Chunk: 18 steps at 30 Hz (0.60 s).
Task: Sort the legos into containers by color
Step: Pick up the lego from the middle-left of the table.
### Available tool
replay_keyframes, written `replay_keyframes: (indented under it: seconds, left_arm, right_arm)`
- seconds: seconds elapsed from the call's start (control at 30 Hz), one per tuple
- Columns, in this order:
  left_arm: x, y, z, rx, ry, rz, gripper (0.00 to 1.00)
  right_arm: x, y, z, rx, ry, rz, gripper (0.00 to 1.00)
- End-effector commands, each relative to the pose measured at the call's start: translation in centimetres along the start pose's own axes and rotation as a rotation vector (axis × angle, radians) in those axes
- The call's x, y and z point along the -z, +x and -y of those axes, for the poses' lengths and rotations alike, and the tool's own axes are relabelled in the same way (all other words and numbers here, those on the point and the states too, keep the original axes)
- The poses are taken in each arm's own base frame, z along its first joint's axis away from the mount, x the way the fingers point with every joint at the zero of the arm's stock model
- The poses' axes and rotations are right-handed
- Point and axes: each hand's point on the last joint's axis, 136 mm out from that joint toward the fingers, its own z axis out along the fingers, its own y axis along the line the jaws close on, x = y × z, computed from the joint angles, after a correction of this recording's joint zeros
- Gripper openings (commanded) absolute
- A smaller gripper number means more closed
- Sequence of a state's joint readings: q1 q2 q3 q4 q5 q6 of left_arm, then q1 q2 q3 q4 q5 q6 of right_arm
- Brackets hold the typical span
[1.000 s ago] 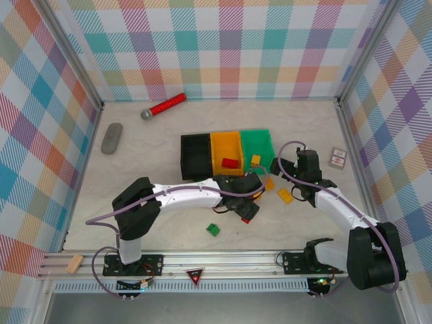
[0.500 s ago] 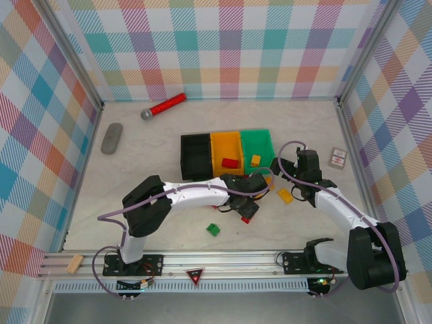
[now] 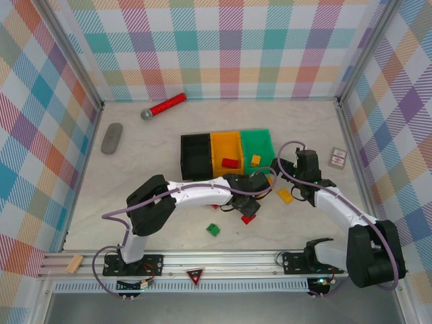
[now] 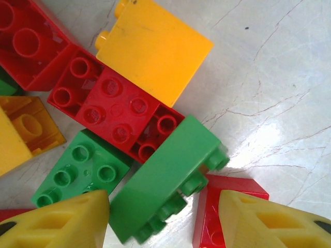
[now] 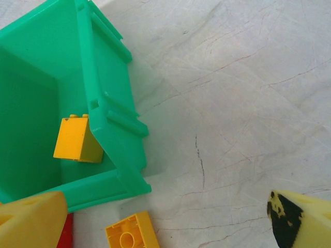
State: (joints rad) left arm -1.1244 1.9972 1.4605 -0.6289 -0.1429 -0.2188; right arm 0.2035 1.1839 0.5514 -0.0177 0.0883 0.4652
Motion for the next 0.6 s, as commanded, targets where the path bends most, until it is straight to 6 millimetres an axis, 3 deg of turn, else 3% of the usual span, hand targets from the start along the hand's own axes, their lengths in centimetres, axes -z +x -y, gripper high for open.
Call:
replay_keyframes:
  seconds: [0.0, 0.23, 0.47, 0.57]
  left_arm:
    - [-0.4, 0.5, -0.2, -0.022, -0.028, -0.043, 0.58]
    - [0.6, -0.6, -0.7, -0.003, -0.059, 0.002, 0.59]
    - [-1.0, 0.1, 0.7, -0.005, -0.026, -0.032, 0.58]
    - [-1.0, 0.2, 1.3, -0.018, -0.016, -0.036, 0.53]
  right_arm:
    - [0.0, 0.0, -0.4, -0.014, -0.020, 0.005, 0.99]
    - [-0.3, 0.1, -0.5, -0.017, -0.025, -0.004, 0.99]
    - [-0.2, 0.1, -0.4, -0.012, -0.015, -0.006, 0.99]
    - [-0.1, 0.1, -0.4, -0.013, -0.020, -0.002, 0.99]
